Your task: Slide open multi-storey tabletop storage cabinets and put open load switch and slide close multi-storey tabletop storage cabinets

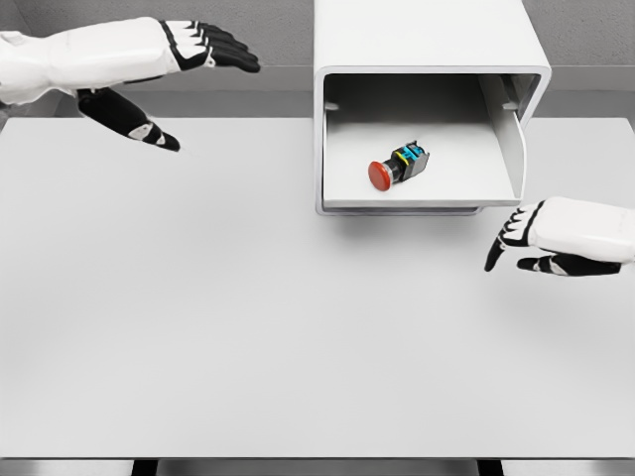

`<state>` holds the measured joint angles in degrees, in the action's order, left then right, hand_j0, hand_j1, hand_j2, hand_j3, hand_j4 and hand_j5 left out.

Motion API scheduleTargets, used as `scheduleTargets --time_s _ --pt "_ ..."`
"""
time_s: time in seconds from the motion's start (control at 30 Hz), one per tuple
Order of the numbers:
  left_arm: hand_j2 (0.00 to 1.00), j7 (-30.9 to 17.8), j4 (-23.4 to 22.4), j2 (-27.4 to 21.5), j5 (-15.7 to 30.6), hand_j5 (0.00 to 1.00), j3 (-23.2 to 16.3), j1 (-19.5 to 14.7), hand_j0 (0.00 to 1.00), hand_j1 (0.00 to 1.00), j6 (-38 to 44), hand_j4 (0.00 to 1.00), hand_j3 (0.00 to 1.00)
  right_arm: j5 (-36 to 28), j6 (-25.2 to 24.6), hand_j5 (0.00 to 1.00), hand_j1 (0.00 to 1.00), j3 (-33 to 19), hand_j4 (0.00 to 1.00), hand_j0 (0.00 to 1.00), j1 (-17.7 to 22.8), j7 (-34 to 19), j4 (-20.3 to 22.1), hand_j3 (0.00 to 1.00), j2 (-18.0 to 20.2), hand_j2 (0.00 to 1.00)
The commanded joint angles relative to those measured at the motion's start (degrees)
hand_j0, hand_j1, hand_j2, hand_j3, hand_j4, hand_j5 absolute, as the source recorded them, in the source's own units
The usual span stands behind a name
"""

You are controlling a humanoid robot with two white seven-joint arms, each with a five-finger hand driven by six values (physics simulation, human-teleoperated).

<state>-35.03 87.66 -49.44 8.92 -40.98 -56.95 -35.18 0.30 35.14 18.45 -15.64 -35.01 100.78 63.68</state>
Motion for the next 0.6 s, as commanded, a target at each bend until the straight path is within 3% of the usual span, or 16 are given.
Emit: scheduleTargets --time_s 0.0,0.1,0.27,0.5,0.57 --pt "1.00 0.0 -0.2 0.7 -1.9 1.00 0.8 0.0 1.00 1.00 0.2 1.00 1.00 -0.1 -0.1 0.57 0.57 1.4 0.57 0.57 -0.1 0.0 -0.1 0.57 -0.6 0.57" --pt "1.00 0.0 -0.8 1.1 -2.9 1.00 0.3 2.4 1.00 1.00 0.2 1.00 1.00 0.9 -0.1 0.57 0.57 1.5 0.57 0.57 -0.9 0.0 -0.1 0.57 -1.1 0.57" --pt "1.00 0.0 -6.5 3.2 -7.4 1.00 0.2 6.2 1.00 1.00 0.2 1.00 1.00 1.2 -0.1 0.57 0.57 1.5 0.57 0.57 -2.0 0.0 -1.0 0.57 -1.7 0.57" --pt "1.00 0.0 -6.6 3.5 -8.2 1.00 0.3 6.2 1.00 1.00 0.2 1.00 1.00 1.5 -0.1 0.57 0.57 1.6 0.57 0.57 -3.9 0.0 -3.6 0.57 -3.0 0.57" --pt "1.00 0.0 -6.6 3.5 -8.4 1.00 0.4 6.2 1.00 1.00 0.2 1.00 1.00 2.3 -0.1 0.57 0.57 3.9 0.57 0.57 -5.4 0.0 -4.5 0.57 -3.6 0.57"
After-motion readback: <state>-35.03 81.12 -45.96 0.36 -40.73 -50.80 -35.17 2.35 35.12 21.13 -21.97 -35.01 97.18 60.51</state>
